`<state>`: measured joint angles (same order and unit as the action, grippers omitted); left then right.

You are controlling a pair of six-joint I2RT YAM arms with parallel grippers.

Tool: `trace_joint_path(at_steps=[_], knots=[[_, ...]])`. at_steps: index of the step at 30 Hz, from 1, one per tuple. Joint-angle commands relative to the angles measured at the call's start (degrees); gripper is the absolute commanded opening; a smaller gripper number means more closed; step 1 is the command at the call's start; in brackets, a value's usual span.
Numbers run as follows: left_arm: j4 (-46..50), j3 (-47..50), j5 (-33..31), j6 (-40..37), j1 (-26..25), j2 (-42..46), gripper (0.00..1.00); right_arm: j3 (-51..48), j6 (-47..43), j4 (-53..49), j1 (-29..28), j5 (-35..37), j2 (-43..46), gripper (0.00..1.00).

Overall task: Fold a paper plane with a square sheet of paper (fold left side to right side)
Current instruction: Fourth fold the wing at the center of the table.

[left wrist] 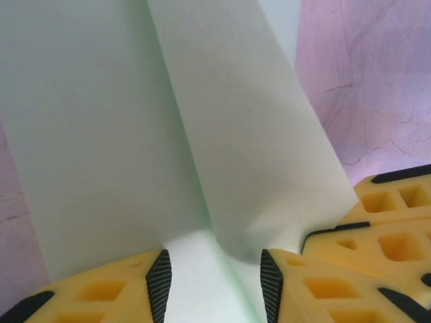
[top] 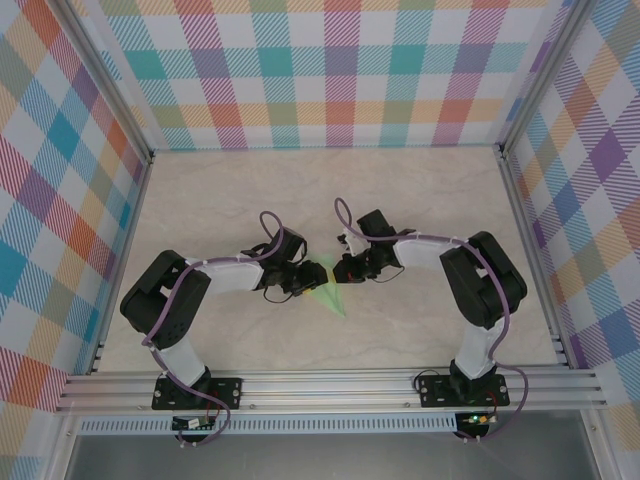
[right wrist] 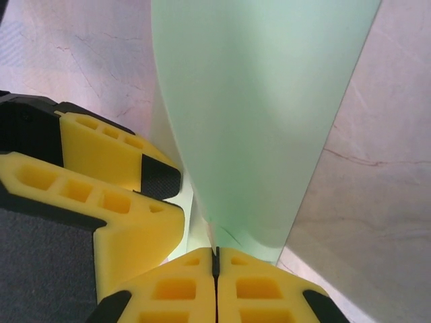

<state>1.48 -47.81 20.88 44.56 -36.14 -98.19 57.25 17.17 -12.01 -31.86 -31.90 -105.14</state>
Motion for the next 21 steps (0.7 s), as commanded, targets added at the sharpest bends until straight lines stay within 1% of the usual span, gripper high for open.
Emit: trace_joint_path(at_steps=[1,21], knots=[[3.1,-0.2,-1.8,-0.6,-0.2,0.7,0.43,1.4,-1.5,-1.2,0.2,0.9,-1.5,0.06],[3.6,-0.3,-1.9,-0.8,-0.2,1.0,0.43,2.4,-3.0,-3.6,0.2,2.8,-3.7,0.08]])
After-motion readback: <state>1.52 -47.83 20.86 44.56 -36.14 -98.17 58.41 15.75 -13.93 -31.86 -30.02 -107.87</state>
